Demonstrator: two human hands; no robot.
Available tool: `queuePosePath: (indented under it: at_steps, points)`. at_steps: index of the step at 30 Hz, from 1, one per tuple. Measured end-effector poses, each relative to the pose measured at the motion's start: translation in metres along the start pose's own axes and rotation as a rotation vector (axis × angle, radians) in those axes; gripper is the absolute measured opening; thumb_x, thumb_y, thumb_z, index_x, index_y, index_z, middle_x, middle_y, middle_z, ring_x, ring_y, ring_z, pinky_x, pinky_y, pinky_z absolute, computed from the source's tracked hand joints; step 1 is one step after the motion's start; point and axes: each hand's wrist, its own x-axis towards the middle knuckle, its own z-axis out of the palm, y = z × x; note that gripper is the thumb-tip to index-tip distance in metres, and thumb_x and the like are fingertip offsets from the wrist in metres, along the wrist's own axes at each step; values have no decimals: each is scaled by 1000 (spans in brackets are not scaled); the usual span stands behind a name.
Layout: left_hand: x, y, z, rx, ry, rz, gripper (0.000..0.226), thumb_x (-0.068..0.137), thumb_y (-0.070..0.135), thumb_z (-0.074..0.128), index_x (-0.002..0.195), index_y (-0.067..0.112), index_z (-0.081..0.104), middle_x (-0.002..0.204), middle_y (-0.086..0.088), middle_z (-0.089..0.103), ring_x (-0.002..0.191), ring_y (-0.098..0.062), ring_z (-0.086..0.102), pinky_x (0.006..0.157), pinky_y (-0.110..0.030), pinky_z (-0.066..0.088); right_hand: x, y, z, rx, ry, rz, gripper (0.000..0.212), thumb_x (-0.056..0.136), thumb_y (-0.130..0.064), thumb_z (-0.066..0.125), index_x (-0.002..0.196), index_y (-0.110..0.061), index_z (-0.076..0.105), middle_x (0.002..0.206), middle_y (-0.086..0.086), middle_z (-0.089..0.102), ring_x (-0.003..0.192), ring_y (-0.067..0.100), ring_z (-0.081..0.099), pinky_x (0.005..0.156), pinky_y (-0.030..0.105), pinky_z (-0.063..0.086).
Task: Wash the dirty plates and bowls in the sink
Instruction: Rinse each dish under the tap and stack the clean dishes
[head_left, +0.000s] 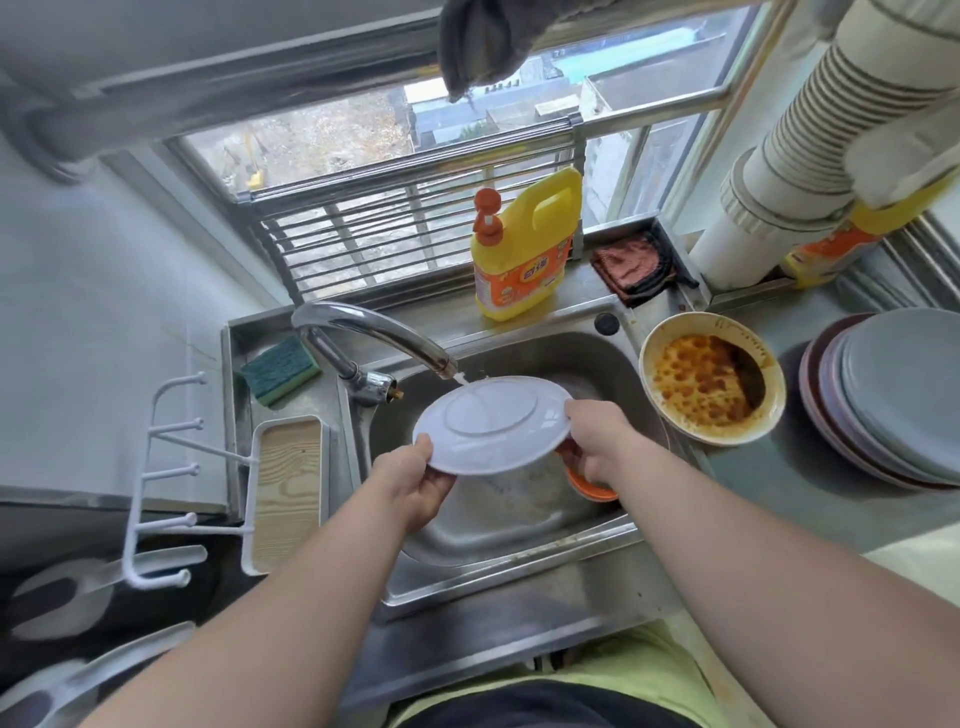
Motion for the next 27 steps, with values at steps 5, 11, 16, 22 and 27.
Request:
queuePosePath:
  at_steps: [5,11,16,22,27]
  points:
    - [-14,-14,-16,29,-111,-41,33,109,-2,45,142,-4,50,119,-25,69,99,-36,70,61,-46,66,-3,8,28,139,-77,41,18,101,-19,57,108,-19,73,90,2,77,70,18,71,55,27,56]
    - [-18,-7,-39,78,-115,-98,33,106,16,59,135,2,58,122,-21,72,107,-35,71,80,-49,64,-3,6,37,10,-66,-62,31,99,-23,49,71,-25,63,79,1,66,76,22,57,67,34,50]
    - [-10,17,-37,97,-54,22,44,114,42,36,112,11,68,92,-13,80,97,-33,71,103,-54,51,2,0,29,-73,-171,-130,30,104,-38,57,84,-21,69,82,3,68,75,20,58,72,36,48]
    - [5,23,-36,221,39,54,52,113,48,36,134,10,66,104,-11,81,100,-30,73,85,-47,57,4,0,34,-67,-170,-141,39,107,-43,57,92,-10,70,84,8,73,74,22,66,71,35,55]
    - [3,21,-42,222,119,-24,72,98,78,36,119,16,67,88,-14,80,87,-35,75,70,-53,59,1,13,47,-193,-208,-123,16,101,-17,60,89,-17,71,88,5,70,71,19,61,62,27,49]
